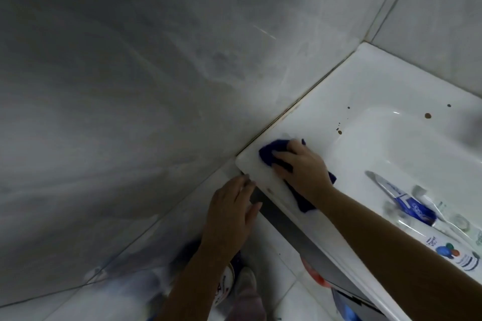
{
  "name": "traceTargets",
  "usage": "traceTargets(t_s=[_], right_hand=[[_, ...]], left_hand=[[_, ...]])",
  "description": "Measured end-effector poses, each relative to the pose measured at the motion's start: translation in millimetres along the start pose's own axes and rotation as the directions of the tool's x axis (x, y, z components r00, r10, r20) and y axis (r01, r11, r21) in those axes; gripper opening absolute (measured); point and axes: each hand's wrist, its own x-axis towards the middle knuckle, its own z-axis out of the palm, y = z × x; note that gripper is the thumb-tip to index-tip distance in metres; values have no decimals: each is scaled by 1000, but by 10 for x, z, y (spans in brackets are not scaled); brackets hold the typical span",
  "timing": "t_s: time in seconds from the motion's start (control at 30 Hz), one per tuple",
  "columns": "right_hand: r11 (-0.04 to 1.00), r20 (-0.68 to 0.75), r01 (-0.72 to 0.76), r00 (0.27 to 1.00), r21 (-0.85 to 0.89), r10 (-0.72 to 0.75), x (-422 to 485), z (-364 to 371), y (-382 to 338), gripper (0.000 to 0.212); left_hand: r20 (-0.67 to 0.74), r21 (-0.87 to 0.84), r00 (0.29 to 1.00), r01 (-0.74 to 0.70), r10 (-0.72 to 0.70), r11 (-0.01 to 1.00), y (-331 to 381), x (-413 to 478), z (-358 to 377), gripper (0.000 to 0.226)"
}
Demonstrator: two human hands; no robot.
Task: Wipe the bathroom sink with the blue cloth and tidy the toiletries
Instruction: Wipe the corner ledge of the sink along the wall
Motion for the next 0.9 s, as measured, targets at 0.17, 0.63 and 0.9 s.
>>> traceTargets(t_s=[0.17, 0.63, 0.9], right_hand=[[965, -115, -261, 960, -33, 256, 309, 28, 110, 30], [992, -8, -103, 995, 69, 104, -191, -38, -78, 29], [984, -6, -162, 987, 74, 162, -194, 215, -705, 29]], left_hand=[[60, 90, 996, -71, 66, 993, -152, 225, 178, 52], [121, -155, 988, -74, 93, 985, -293, 232, 150, 56], [-16, -235, 993, 107, -114, 966, -237, -48, -126, 52]])
